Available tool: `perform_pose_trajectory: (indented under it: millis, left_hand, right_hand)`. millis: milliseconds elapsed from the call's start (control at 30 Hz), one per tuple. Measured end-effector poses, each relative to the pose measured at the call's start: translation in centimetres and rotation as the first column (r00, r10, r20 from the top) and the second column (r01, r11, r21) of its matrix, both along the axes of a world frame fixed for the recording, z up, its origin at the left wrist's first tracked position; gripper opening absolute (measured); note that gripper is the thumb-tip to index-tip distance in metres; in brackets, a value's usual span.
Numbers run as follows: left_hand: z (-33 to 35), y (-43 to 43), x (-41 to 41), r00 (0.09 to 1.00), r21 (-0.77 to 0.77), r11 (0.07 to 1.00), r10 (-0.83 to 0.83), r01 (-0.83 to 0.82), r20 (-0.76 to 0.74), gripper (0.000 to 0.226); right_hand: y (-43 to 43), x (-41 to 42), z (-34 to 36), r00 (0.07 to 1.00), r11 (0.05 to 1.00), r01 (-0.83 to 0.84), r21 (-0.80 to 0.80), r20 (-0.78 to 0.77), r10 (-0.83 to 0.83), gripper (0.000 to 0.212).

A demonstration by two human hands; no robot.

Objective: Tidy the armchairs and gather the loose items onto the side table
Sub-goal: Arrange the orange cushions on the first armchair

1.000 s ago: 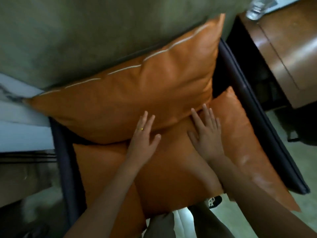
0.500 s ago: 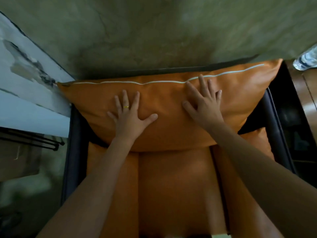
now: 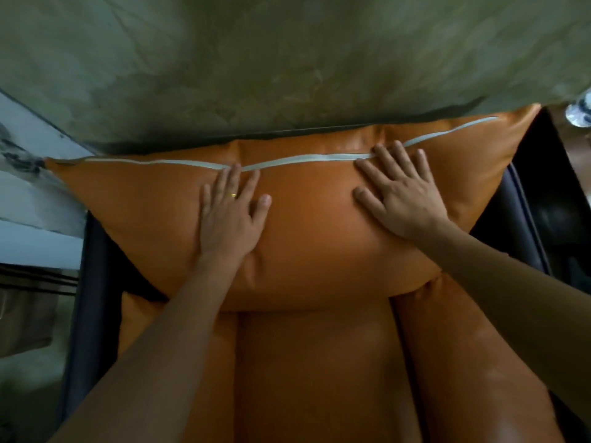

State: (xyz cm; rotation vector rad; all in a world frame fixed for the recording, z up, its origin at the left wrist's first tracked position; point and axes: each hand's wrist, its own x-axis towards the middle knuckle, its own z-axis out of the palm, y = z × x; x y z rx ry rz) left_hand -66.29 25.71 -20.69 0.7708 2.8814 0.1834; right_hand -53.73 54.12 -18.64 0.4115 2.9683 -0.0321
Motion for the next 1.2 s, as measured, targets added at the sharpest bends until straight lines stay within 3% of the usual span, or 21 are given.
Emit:
perform_pose_trajectory:
  millis: [133, 267, 400, 567, 700, 767, 833, 933, 1000, 1067, 1200]
  left_hand:
    - [1.3, -4.8, -3.5, 0.994, -0.108, 0.989, 0.105, -0.103, 0.009, 0.068]
    - [2.4, -10.9, -6.6, 0.969, -0.164, 0.959, 0.240, -0.229, 0.051, 0.079]
    - [2.3, -11.5, -6.6, 0.947, -0.163, 0.945, 0.303, -0.284, 0.104, 0.080]
    - [3.3, -8.7, -6.1, 0.909, -0.169, 0.913, 0.394, -0.371, 0.138, 0.079]
    - [4.0, -2.3, -3.1, 0.986, -0.050, 0.987, 0.154, -0.151, 0.069, 0.069]
    - [3.6, 1.3, -0.3, 0.996, -0.006, 1.000, 0.010, -0.009, 0.093, 0.061]
    - [3.0, 3.1, 1.5, 0.993, -0.013, 0.999, -0.042, 0.044, 0.106, 0.059]
    - [2.1, 0.8, -0.4, 0.999, -0.077, 0.997, 0.013, -0.010, 0.041, 0.064]
    - [1.8, -2.4, -3.1, 0.990, -0.128, 0.982, 0.137, -0.141, -0.038, 0.068]
    - [2.1, -6.1, -6.1, 0.963, -0.154, 0.951, 0.269, -0.269, -0.022, 0.075]
    - [2.6, -11.4, -9.0, 0.924, -0.184, 0.911, 0.382, -0.369, 0.036, 0.084]
  right_hand:
    - [6.2, 2.5, 1.1, 0.992, 0.991, 0.127, 0.045, 0.009, -0.128, 0.067]
    - [9.8, 4.0, 1.9, 0.975, 0.976, 0.212, -0.058, 0.076, -0.207, 0.078]
    - [9.1, 3.2, 2.0, 0.952, 0.939, 0.307, -0.153, 0.071, -0.299, 0.079]
    - [5.0, 0.4, 2.5, 0.931, 0.930, 0.355, -0.094, -0.058, -0.361, 0.068]
    - [-1.3, -3.2, 2.2, 0.992, 0.984, 0.064, -0.164, -0.100, -0.081, 0.073]
    - [-4.4, -4.3, 1.5, 0.997, 0.975, -0.016, -0.221, -0.075, -0.001, 0.066]
    - [-5.2, -4.4, 0.4, 0.999, 0.985, -0.029, -0.169, -0.035, 0.024, 0.063]
    - [-1.2, -3.4, -0.5, 0.988, 0.985, 0.157, -0.070, 0.007, -0.157, 0.069]
    - [2.9, -2.4, -0.4, 0.968, 0.968, 0.251, -0.010, -0.003, -0.252, 0.070]
    - [6.4, -1.6, 0.1, 0.943, 0.943, 0.332, 0.032, -0.017, -0.331, 0.068]
    - [8.4, -0.4, 0.6, 0.850, 0.850, 0.518, -0.095, -0.061, -0.524, 0.062]
